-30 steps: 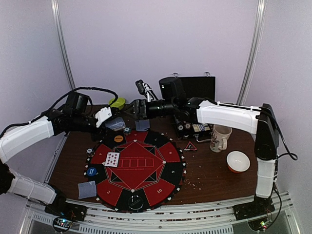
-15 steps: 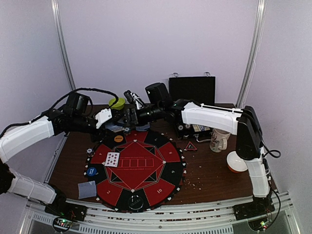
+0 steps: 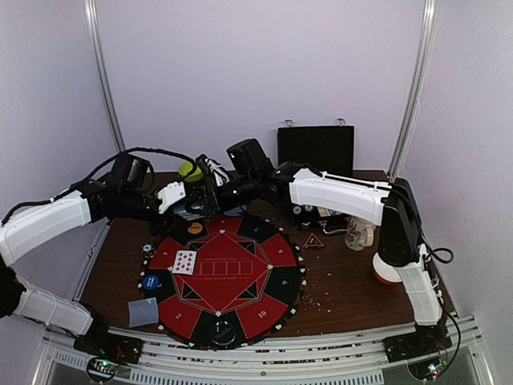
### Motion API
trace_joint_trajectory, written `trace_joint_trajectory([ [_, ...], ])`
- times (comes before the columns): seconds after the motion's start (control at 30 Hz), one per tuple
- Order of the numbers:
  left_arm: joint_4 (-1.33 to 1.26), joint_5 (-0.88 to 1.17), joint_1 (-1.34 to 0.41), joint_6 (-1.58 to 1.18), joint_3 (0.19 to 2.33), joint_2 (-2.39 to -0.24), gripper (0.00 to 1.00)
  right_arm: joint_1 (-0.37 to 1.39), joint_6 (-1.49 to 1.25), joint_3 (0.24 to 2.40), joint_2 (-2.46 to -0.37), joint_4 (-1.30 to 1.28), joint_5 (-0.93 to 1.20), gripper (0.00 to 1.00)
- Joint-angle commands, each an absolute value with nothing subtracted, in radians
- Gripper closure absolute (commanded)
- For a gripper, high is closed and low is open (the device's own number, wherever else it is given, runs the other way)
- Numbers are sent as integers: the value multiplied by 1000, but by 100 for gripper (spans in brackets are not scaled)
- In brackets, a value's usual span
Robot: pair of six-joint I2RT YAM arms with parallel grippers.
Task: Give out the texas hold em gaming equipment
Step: Pick up the poker card from the face-down deck piles.
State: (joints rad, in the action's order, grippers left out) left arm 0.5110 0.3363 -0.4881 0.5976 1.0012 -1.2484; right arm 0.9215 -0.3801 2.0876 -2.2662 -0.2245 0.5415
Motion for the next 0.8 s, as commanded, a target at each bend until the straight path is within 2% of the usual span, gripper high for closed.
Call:
trace_joint_trajectory([
  [0.0,472,344,-492,604,1004,-1237,63,916,-321,2067,-2218,-321,429,50],
  [0.4,466,328,-492,603,1001,-1234,63,911,-277,2043,-2147,-391,417,65],
  [0.57,466,321,-492,600,1002,-1239,63,911,-293,2044,-2139,-375,498,82],
  [0.7,466,311,-491,598,1002,-1238,63,909,-299,2044,-2123,-377,502,99],
  [0.77,466,306,-492,597,1002,-1239,63,906,-294,2040,-2110,-390,488,100],
])
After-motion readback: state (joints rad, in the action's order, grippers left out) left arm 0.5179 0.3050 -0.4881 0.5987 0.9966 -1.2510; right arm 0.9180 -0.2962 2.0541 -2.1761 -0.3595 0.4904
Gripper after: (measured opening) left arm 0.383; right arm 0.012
